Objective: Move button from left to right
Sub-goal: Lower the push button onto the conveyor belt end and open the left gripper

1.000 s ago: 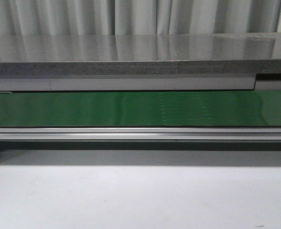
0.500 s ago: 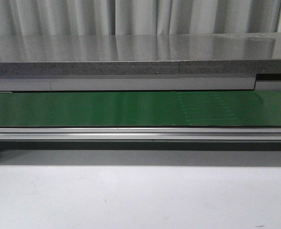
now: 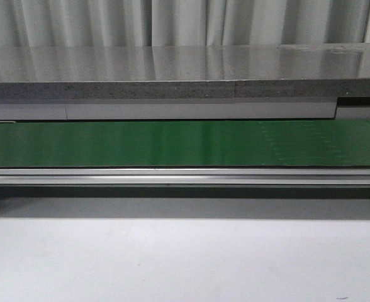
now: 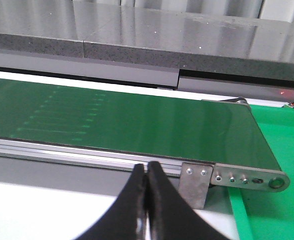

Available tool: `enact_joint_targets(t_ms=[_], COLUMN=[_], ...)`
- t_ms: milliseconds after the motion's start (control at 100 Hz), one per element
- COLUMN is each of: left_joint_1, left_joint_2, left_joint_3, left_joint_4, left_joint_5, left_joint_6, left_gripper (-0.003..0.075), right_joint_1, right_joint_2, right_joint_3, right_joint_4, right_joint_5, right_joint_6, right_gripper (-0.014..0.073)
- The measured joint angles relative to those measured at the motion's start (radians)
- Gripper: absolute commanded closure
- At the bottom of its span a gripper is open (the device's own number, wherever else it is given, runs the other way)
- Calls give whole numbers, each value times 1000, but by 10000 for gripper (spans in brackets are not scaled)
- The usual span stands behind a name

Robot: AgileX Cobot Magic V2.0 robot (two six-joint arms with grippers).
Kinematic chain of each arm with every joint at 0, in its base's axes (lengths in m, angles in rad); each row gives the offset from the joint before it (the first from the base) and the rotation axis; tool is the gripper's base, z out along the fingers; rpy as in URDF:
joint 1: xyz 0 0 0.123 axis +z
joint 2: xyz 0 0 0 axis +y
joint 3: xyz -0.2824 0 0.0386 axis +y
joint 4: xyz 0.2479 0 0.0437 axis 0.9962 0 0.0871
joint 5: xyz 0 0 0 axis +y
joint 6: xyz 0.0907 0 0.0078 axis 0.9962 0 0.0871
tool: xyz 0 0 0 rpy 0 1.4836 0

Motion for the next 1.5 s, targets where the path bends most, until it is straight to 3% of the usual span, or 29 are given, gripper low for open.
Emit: enact_joint_targets(t_ms=[260,670,1200,1320,1500], left_joint_1=[-83,-290,-310,-310,-310], left_joint_2=[-135,-145,-83,-52,-52], left_joint_3=[0,0,0,0,-12], left_joint_4=[-44,-54,-60,-64,-71], left_joint_5=[22,5,-3,-5,-7], left_joint_6=[0,0,0,0,0], left_gripper=[715,715,707,596,202], right_joint_1=[0,0,0,0,0], right_joint_2=[0,0,0,0,0], right_joint_3=[0,0,0,0,0], right_joint_4=[0,0,0,0,0], right_joint_5=[0,0,0,0,0], right_joint_6=[0,0,0,0,0], right_gripper=[662,662,662,662,662])
